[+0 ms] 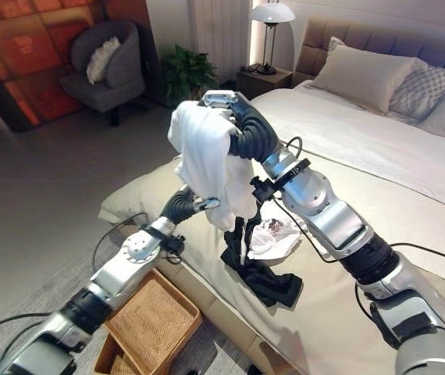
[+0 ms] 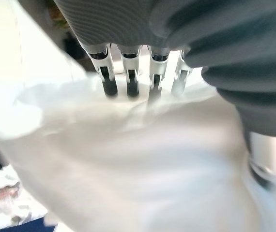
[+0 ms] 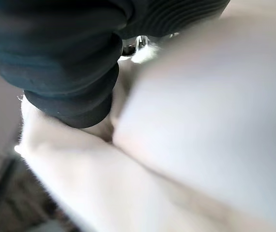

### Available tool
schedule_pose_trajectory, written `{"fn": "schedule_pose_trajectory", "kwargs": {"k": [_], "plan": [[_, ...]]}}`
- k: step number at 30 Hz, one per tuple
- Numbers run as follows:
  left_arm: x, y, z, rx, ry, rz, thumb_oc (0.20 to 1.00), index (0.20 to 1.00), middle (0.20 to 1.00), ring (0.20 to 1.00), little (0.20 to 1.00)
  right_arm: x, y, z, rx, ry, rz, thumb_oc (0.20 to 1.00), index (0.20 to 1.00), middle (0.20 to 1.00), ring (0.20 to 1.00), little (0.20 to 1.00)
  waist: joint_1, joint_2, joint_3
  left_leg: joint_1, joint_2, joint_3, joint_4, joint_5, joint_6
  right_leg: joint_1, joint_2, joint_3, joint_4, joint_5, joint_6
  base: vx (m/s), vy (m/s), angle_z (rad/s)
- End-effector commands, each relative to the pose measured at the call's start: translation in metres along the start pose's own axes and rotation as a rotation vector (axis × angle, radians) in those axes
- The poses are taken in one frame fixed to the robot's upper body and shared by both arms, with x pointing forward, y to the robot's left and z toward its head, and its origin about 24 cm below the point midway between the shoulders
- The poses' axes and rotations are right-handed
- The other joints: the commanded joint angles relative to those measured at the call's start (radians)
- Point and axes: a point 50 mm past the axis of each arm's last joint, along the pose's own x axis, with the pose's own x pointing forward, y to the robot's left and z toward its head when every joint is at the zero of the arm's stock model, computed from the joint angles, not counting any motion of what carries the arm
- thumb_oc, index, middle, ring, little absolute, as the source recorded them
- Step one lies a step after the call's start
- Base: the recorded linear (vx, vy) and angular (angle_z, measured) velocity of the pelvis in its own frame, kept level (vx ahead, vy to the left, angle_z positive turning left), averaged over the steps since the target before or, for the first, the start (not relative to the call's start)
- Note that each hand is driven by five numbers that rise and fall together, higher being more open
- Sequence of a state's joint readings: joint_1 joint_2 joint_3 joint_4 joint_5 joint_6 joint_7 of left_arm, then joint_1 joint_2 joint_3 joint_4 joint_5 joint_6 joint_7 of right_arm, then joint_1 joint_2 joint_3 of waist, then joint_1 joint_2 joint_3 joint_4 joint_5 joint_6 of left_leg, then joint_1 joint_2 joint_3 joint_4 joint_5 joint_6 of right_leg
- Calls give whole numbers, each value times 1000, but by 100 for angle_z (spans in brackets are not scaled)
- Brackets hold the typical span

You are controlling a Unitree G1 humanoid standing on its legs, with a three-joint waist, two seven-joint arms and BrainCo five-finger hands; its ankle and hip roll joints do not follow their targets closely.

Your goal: Pick up clothes into the bucket

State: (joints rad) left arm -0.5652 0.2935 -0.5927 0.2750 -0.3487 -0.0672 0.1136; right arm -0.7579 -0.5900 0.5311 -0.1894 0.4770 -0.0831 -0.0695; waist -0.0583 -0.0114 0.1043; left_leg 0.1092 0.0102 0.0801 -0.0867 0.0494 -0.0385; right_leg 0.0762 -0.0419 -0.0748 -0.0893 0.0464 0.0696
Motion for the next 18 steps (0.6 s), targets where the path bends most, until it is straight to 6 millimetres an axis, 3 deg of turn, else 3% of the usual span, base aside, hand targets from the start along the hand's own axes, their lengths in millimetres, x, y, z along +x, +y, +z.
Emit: {"fn": "schedule_pose_trajectory", "kwargs": {"k": [1,8,11,18], "plan": [[23,-6,18,58,-42,-28,200,200,200,200,200,18,-4,73,64,-368,-1,200,200,200,200,200,-17,-55,-21,-23,-18,-78,88,-85,27,7,-76,-46,78,-39,63,18,5,-8],[23,-4,27,48,-67,-54,200,200,200,200,200,20,-1,68,84,-341,7,200,200,200,200,200,-15,-52,-24,-19,-18,-75,85,-86,28,8,-75,-45,77,-38,64,4,1,-3],[26,-12,15,57,-18,-57,200,200,200,200,200,22,1,64,90,-325,15,200,200,200,200,200,-19,-55,-25,-14,-17,-75,82,-85,27,11,-74,-46,74,-39,63,0,0,0],[28,-14,15,43,-19,-43,200,200,200,200,200,21,1,57,100,-302,8,200,200,200,200,200,-21,-57,-28,-8,-15,-77,74,-83,25,19,-72,-50,70,-41,63,0,0,0]]}}
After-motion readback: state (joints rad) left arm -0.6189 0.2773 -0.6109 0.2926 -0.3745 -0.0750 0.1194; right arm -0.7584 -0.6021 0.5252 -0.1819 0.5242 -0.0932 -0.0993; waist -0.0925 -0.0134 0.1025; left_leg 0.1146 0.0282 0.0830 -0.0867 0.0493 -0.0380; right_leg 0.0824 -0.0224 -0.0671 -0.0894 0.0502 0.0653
